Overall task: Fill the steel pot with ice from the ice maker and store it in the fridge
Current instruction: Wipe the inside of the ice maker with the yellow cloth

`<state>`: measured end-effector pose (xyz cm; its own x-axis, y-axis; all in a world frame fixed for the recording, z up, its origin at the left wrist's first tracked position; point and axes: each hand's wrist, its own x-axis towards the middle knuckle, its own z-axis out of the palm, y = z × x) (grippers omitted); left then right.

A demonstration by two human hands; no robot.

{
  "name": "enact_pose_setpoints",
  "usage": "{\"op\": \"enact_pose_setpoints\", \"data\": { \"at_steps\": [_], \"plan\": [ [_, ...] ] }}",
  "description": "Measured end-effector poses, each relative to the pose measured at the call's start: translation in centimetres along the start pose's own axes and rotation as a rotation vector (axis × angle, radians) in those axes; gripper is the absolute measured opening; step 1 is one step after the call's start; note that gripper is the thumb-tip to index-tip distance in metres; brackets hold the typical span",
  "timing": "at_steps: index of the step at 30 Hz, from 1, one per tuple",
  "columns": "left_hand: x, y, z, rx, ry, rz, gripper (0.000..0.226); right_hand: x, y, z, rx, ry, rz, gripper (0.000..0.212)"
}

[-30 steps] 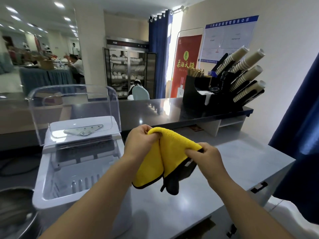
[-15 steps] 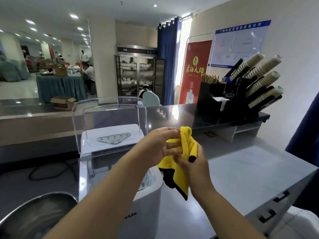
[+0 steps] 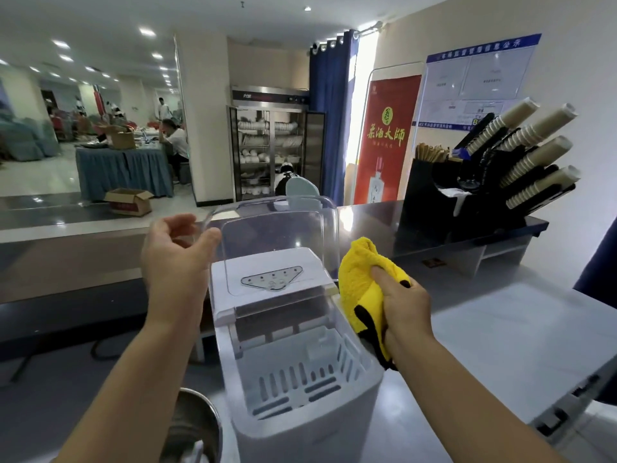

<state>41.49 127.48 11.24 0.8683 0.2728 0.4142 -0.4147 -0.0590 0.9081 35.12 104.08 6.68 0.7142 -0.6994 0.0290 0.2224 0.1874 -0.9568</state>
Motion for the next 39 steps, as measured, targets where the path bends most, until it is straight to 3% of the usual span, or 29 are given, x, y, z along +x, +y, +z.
{"op": "enact_pose_setpoints", "data": {
  "at_steps": [2, 5, 12, 18, 20, 22, 24, 26, 31, 39],
  "plan": [
    [1.6, -1.1, -0.6, 0.049, 0.038, -0.032, 0.050, 0.0, 0.3, 1.1, 0.027, 0.041, 0.047, 0.008],
    [3.5, -2.4, -0.5, 0.066, -0.101, -0.087, 0.065, 0.1, 0.2, 3.1, 0.071, 0.105, 0.053, 0.010],
    [5.6, -3.9, 0.6, -0.190, -0.439, -0.124, 0.041, 0.4, -0.2, 8.8, 0.057, 0.275, -0.069, 0.020],
    [6.6, -5.3, 0.8, -0.457, -0.634, -0.162, 0.062, 0.6, -0.6, 13.0, 0.084, 0.392, -0.207, 0.025],
    [7.0, -5.7, 0.9, -0.495, -0.650, -0.181, 0.075, 0.1, -0.3, 14.1, -0.023, 0.324, -0.302, 0.024],
    [7.2, -5.9, 0.9, -0.502, -0.655, -0.178, 0.083, -0.4, 1.0, 14.7, -0.269, 0.231, -0.528, 0.025],
    [7.3, -6.0, 1.0, -0.512, -0.661, -0.171, 0.080, -0.2, 2.6, 14.4, -0.638, 0.223, -0.779, 0.030],
    [7.3, -6.0, 1.0, -0.523, -0.665, -0.174, 0.066, 0.5, 3.9, 13.8, -0.895, 0.285, -0.868, 0.046],
    [7.2, -5.8, 0.9, -0.502, -0.666, -0.179, 0.050, 0.7, 5.2, 14.0, -1.004, 0.170, -0.762, 0.082],
    [7.2, -5.2, 0.3, -0.410, -0.728, -0.208, 0.063, -1.3, 6.6, 17.3, -0.935, 0.108, -0.888, 0.069]
  ]
}}
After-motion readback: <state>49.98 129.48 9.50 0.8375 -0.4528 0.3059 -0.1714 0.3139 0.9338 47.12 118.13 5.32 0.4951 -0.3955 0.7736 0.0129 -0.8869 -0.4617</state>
